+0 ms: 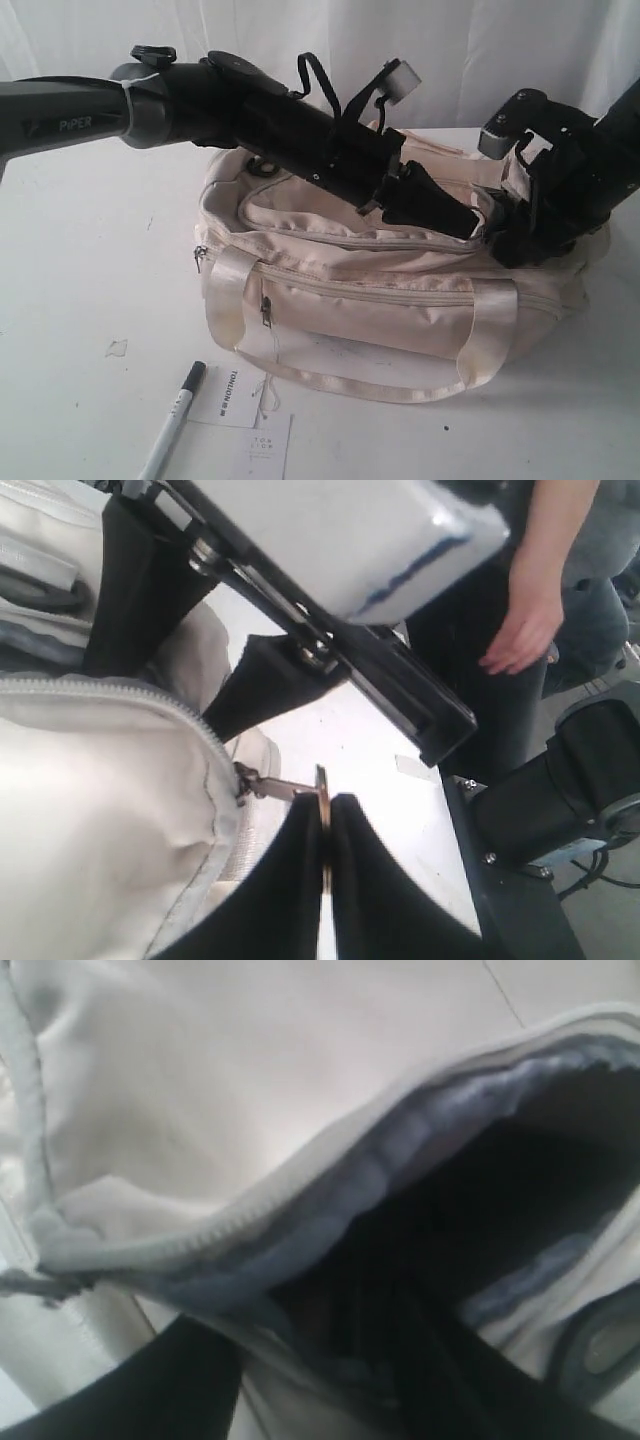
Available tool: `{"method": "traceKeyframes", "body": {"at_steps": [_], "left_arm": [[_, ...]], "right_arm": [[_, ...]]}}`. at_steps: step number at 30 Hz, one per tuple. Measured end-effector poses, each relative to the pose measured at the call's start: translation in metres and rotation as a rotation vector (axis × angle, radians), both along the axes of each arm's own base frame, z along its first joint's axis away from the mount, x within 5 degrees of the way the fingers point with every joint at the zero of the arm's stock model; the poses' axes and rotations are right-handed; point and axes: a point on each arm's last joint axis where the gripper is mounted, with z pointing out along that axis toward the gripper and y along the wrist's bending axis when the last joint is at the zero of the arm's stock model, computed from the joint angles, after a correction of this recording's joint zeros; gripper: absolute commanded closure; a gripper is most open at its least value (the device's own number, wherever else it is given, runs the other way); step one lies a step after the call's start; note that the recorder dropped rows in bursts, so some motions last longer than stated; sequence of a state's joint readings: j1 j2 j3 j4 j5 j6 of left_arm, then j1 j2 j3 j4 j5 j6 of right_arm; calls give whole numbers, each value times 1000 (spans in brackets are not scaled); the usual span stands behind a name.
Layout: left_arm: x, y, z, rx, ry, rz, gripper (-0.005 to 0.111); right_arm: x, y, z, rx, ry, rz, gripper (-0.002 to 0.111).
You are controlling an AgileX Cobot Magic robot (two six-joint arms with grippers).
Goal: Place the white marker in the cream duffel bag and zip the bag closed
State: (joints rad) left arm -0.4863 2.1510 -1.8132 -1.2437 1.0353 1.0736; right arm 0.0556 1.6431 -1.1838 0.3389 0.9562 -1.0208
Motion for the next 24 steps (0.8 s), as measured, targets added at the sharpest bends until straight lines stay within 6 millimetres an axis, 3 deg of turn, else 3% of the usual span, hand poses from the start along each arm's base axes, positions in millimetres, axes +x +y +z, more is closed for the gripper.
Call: {"method": "traceKeyframes", "body": {"at_steps": [5, 8, 13, 24], "left_arm": [[1, 0, 1, -7, 1, 11, 107], [1, 0, 1, -7, 1, 11, 107], [1, -1, 1, -14, 5, 13, 107], [5, -2, -2, -17, 29, 60, 107]], "right_arm": [[0, -3, -1, -32, -2, 10, 64], [0, -3, -1, -30, -7, 10, 71], [1, -2, 0, -20, -17, 32, 108], [6, -4, 2, -2, -52, -110, 108]]}}
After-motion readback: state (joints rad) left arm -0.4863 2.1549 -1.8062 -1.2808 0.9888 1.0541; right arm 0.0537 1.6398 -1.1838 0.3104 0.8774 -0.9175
